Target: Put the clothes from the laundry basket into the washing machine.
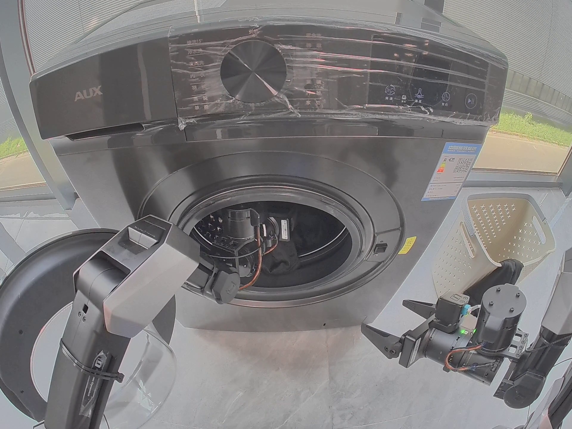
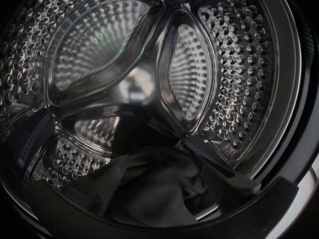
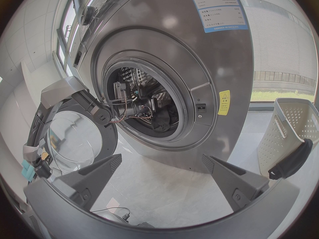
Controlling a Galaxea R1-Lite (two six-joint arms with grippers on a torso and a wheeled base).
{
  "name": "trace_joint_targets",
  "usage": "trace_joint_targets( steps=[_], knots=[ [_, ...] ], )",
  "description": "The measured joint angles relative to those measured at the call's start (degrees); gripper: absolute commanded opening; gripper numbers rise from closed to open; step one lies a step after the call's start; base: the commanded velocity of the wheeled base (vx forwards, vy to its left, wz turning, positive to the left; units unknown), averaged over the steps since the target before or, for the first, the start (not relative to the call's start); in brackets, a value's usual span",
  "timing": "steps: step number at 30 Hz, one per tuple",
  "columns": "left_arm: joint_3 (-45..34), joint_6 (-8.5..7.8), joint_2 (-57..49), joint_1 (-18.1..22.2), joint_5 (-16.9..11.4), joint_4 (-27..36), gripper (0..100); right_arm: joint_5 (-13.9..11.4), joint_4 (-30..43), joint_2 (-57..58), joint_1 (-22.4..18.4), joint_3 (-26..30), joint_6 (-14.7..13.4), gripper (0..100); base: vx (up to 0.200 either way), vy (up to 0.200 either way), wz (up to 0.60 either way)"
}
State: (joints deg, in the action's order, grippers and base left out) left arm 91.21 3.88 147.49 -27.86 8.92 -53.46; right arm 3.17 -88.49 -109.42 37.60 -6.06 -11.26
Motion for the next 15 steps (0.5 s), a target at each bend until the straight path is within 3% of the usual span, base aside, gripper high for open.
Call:
trace_joint_targets(
  steps=[9,15],
  knots=[
    [-9.7,-1.30,-1.9,-1.0,-2.3,0.4,100,0.0,0.0,0.0,0.1,0.0,0.0,100,0.000,0.000,0.00],
    [-10.4,-2.65,-0.3,-1.3,-2.7,0.3,100,0.0,0.0,0.0,0.2,0.0,0.0,100,0.000,0.000,0.00]
  ],
)
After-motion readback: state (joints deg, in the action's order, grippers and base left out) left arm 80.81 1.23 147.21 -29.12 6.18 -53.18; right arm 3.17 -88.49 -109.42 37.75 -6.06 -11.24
